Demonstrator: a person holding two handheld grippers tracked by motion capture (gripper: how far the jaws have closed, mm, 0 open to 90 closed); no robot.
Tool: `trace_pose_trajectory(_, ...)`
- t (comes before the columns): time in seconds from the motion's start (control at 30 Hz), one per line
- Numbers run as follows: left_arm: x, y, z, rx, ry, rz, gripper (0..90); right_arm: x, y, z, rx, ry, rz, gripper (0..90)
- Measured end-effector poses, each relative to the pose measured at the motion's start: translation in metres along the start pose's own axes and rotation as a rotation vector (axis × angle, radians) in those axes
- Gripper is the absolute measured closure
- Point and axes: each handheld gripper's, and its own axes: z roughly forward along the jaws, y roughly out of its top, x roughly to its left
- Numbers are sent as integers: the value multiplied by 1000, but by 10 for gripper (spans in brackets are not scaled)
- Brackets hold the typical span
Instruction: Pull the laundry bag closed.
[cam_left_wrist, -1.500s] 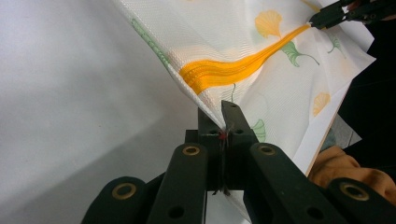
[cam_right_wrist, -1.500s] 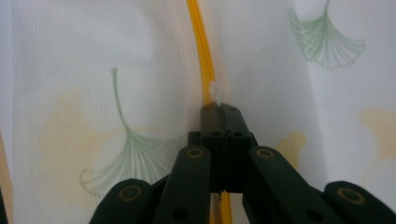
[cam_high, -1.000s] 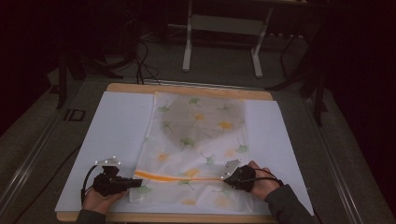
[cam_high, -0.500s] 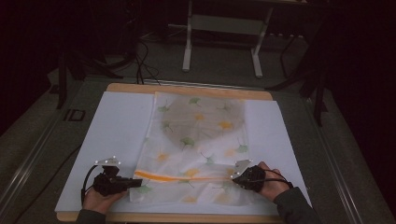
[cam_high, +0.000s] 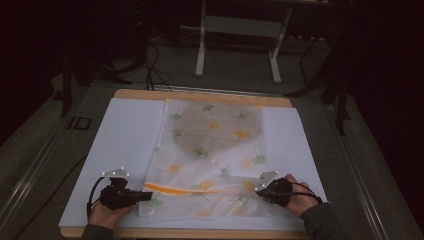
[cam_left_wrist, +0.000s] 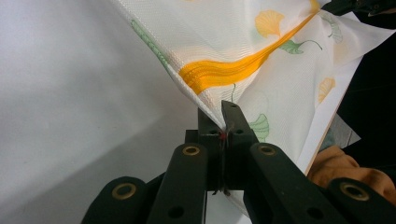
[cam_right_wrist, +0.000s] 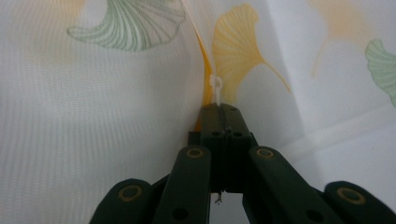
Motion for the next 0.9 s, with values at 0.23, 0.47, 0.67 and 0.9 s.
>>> trace_pose_trajectory(0.23,0,0,0,0,-3,-2,884,-1,-12,-6,11,-14,14,900)
trace_pose_trajectory(0.47,0,-1,0,2,-5,-4,884,-2,-21,-10,13,-13,32,900)
trace_pose_trajectory(0.67,0,-1,0,9,16,-10,884,0,-31,-11,45,-29,36,900)
trace_pose_trajectory(0.9,4,-5,-5,-4,7,-36,883,-8,-56,-19,63,-68,102,900)
